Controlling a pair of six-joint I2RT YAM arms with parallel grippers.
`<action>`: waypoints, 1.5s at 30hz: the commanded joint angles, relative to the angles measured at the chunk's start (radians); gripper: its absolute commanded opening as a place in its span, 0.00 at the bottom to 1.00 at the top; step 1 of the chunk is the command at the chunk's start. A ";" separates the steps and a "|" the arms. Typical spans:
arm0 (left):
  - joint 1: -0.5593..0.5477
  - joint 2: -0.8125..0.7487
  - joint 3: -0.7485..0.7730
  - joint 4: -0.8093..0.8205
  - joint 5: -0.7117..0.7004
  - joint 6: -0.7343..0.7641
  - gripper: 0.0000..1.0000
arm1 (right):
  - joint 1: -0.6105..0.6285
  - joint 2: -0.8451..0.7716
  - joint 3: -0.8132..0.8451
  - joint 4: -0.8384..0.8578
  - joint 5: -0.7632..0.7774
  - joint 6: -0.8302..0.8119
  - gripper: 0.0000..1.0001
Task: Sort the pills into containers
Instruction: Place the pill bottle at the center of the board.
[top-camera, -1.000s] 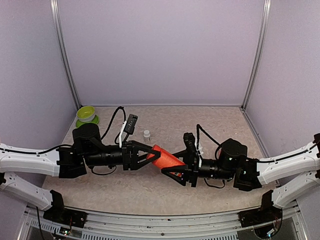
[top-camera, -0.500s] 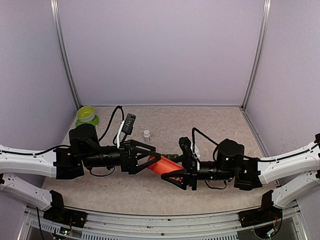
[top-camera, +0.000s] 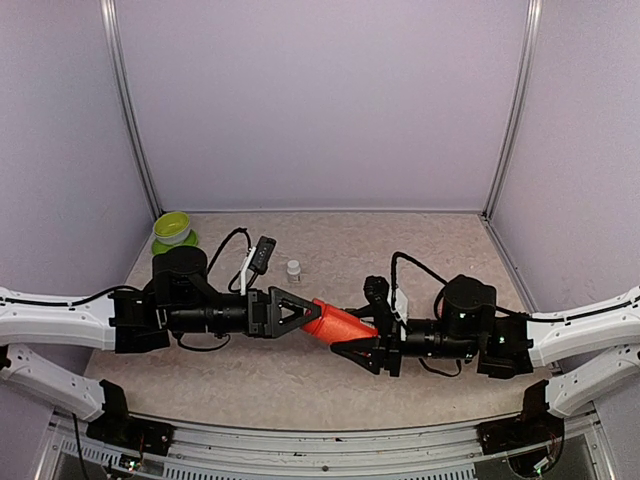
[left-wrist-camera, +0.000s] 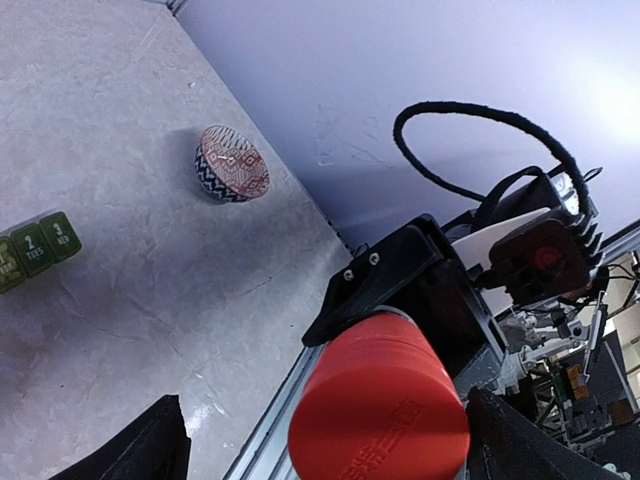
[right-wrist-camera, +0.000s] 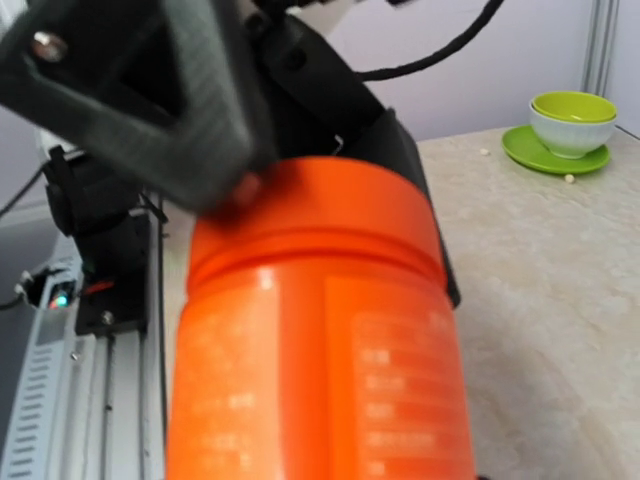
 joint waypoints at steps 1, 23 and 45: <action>0.013 0.024 0.033 -0.015 0.023 -0.032 0.91 | 0.007 -0.008 0.014 -0.005 0.025 -0.043 0.24; 0.014 0.079 0.009 0.132 0.149 -0.028 0.46 | 0.007 0.036 0.008 0.026 0.054 -0.059 0.24; -0.034 0.051 -0.041 0.244 0.170 0.163 0.39 | 0.005 0.060 0.004 0.129 -0.123 0.196 0.39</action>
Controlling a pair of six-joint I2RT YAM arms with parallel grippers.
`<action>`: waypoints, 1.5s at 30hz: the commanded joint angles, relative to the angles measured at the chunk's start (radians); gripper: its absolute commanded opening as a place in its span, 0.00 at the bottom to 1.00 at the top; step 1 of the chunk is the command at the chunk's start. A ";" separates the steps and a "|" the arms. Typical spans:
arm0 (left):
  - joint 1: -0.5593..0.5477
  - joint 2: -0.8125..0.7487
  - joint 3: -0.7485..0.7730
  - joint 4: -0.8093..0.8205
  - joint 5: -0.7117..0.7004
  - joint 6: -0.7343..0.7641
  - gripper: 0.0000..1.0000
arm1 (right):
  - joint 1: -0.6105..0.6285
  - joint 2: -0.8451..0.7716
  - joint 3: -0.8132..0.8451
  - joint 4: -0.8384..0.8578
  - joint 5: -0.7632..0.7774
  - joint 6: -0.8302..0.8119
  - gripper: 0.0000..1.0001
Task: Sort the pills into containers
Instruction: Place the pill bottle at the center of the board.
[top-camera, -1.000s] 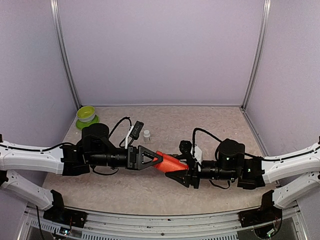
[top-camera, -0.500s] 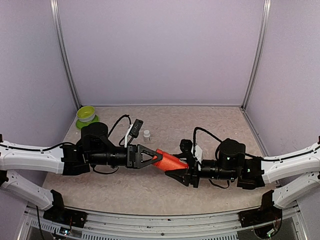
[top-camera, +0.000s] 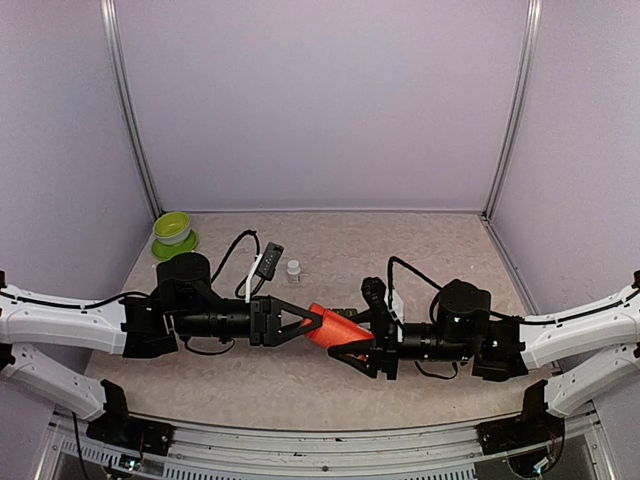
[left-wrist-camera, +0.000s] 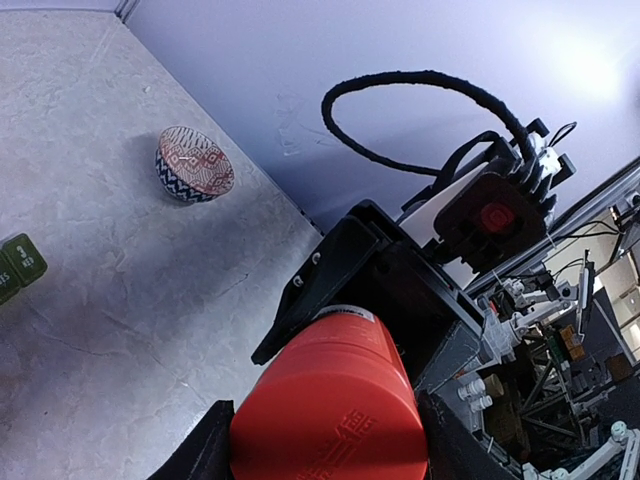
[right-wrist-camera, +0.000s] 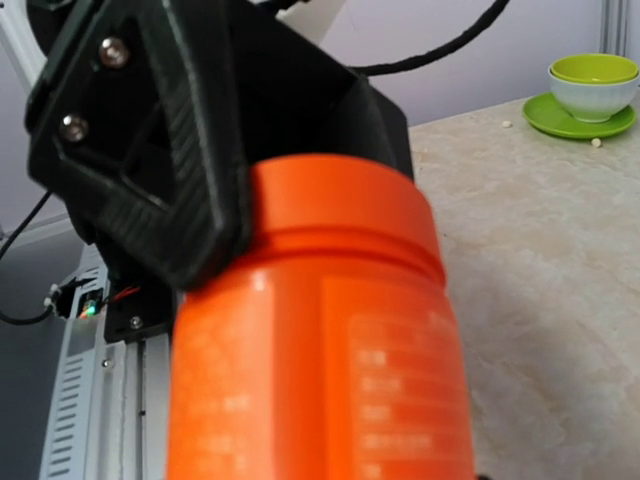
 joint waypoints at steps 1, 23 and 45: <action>-0.036 -0.007 0.009 0.083 0.053 0.099 0.39 | 0.007 0.016 0.032 0.055 -0.074 0.070 0.46; 0.129 -0.114 0.077 -0.496 -0.413 0.159 0.45 | -0.006 -0.217 -0.010 -0.192 0.310 0.034 1.00; 0.219 0.043 0.216 -0.798 -0.717 0.250 0.47 | -0.006 -0.160 -0.056 -0.190 0.334 0.088 1.00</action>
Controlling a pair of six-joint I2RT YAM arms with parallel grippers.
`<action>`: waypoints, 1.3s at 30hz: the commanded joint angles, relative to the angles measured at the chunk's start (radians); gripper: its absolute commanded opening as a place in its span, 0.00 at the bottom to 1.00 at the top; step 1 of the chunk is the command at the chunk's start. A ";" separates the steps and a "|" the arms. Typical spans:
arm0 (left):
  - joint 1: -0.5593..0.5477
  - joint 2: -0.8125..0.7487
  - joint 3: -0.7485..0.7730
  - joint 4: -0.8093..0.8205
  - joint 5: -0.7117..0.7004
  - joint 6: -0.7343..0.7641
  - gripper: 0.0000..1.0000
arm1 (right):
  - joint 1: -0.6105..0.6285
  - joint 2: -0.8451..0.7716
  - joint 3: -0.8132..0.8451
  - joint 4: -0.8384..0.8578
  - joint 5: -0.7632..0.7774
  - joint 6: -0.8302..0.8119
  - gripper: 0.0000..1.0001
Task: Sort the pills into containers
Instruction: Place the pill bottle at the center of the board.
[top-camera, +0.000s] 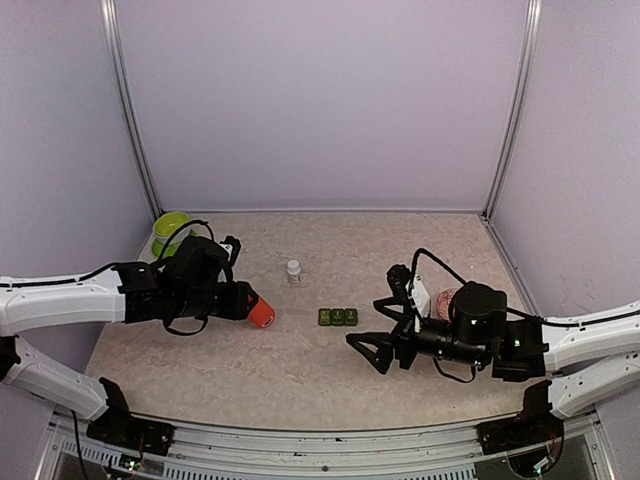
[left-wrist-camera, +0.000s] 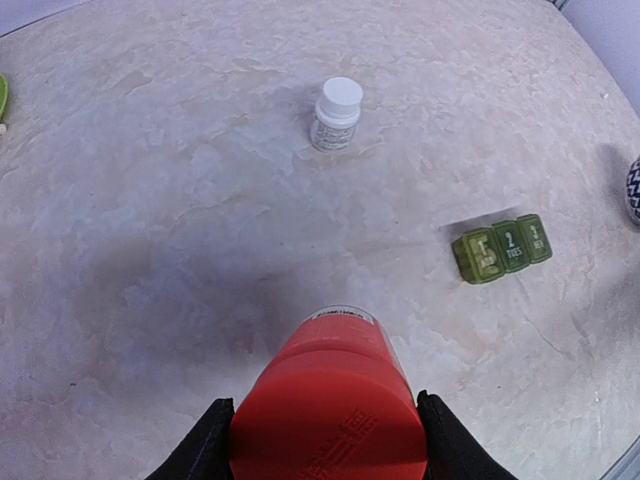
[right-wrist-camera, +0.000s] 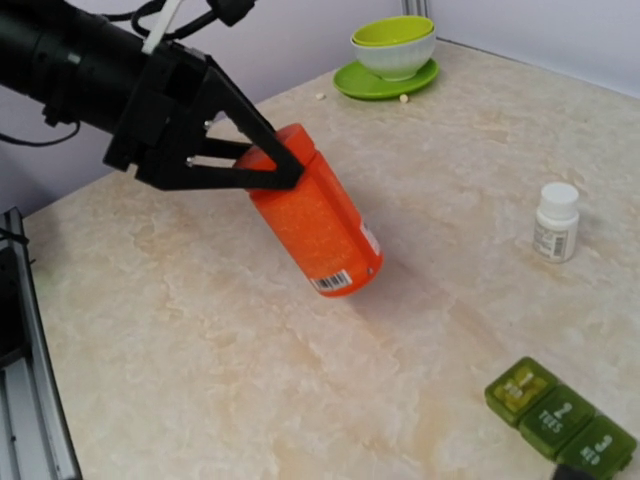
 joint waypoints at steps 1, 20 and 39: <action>0.020 0.021 0.046 -0.042 -0.093 0.034 0.47 | -0.006 -0.002 -0.023 0.007 0.017 0.019 1.00; 0.136 0.180 0.116 -0.092 -0.194 0.119 0.48 | -0.006 0.007 -0.041 0.013 0.014 0.036 1.00; 0.169 0.227 0.131 -0.064 -0.150 0.131 0.71 | -0.006 0.011 -0.074 0.034 0.035 0.017 1.00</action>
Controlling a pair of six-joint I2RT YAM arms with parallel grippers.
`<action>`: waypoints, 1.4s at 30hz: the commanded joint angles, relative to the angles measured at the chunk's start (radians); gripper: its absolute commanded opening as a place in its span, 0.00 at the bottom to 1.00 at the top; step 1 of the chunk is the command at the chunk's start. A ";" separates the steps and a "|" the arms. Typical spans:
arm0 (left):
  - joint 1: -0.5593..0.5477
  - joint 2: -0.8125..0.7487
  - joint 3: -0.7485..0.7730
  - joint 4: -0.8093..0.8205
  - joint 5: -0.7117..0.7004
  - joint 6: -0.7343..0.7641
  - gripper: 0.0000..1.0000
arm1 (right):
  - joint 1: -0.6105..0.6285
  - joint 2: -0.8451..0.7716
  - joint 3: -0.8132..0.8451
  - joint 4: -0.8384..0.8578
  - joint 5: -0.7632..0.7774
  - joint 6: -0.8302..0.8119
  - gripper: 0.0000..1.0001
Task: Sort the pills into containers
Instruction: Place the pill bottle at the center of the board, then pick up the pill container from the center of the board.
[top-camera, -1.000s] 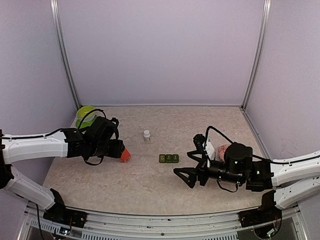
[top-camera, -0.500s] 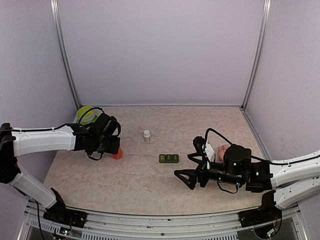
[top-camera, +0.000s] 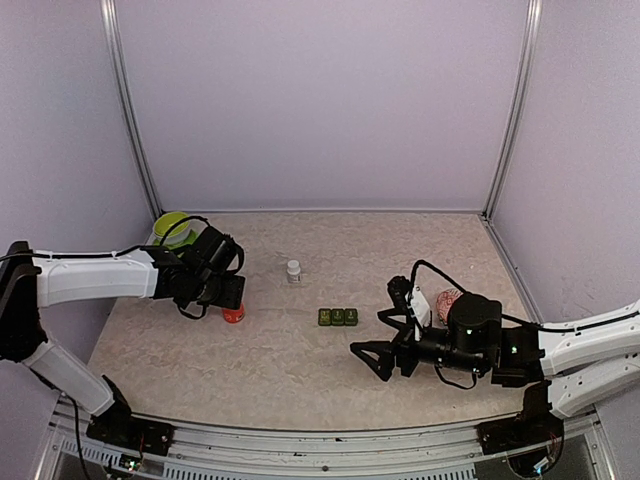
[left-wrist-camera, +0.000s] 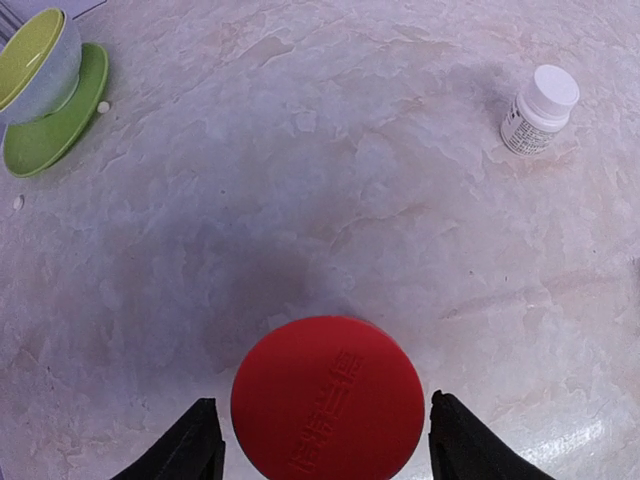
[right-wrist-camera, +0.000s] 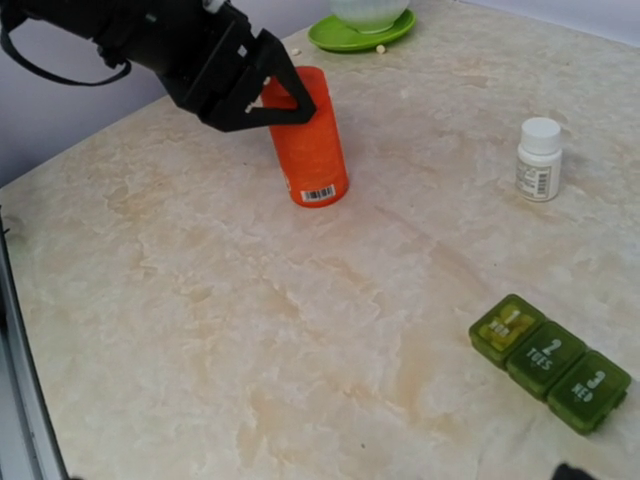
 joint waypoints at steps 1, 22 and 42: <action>0.014 -0.002 0.028 0.025 0.006 0.012 0.75 | -0.006 0.003 -0.017 0.030 0.008 -0.030 1.00; -0.024 -0.379 -0.117 0.252 0.372 -0.002 0.99 | -0.251 0.123 0.158 -0.178 -0.254 -0.339 0.99; -0.229 -0.252 -0.239 0.456 0.502 -0.103 0.99 | -0.407 0.616 0.434 -0.291 -0.447 -0.604 0.95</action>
